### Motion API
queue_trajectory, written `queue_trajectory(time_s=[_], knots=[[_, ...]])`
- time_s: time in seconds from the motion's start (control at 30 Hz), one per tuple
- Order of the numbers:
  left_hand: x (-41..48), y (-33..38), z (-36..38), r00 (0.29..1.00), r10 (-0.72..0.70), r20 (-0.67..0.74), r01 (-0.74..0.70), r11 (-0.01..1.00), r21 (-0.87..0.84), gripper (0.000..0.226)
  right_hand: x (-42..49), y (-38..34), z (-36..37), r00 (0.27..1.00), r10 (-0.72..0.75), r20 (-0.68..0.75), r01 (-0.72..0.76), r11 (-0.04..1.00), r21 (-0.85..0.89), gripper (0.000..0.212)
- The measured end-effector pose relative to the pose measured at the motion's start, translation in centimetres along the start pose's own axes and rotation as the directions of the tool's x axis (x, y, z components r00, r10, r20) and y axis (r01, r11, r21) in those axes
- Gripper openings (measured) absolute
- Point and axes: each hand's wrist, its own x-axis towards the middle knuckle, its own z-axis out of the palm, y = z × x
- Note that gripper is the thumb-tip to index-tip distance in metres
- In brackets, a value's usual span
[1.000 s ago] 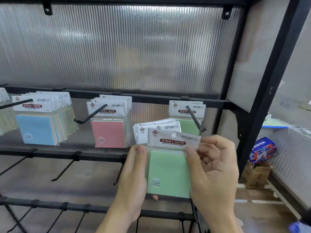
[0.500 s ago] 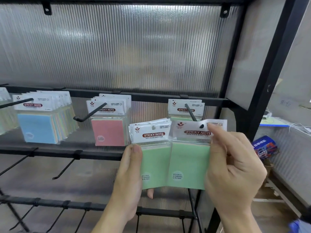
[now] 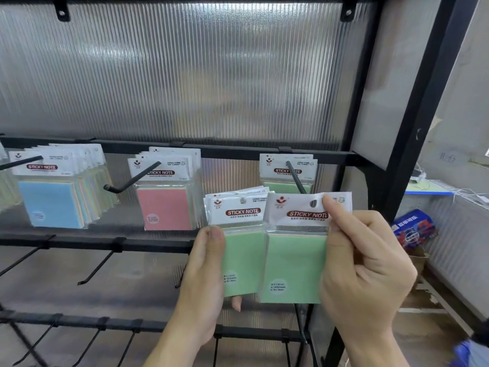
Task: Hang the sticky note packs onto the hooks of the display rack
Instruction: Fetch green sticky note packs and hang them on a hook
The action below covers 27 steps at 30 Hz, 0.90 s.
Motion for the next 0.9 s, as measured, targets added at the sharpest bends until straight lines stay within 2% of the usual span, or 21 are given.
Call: queue_trajectory(time_s=[0.4, 0.9], knots=[[0.2, -0.3, -0.2, 1.000, -0.010, -0.005, 0.010, 1.000, 0.007, 0.059, 0.2, -0.2, 0.2, 1.000, -0.025, -0.019, 0.024, 0.998, -0.063, 0.028], [0.6, -0.5, -1.1, 0.998, -0.012, -0.057, 0.014, 0.999, 0.052, 0.055, 1.2, 3.6, 2.5, 0.994, 0.046, 0.097, -0.021, 0.969, -0.246, 0.031]])
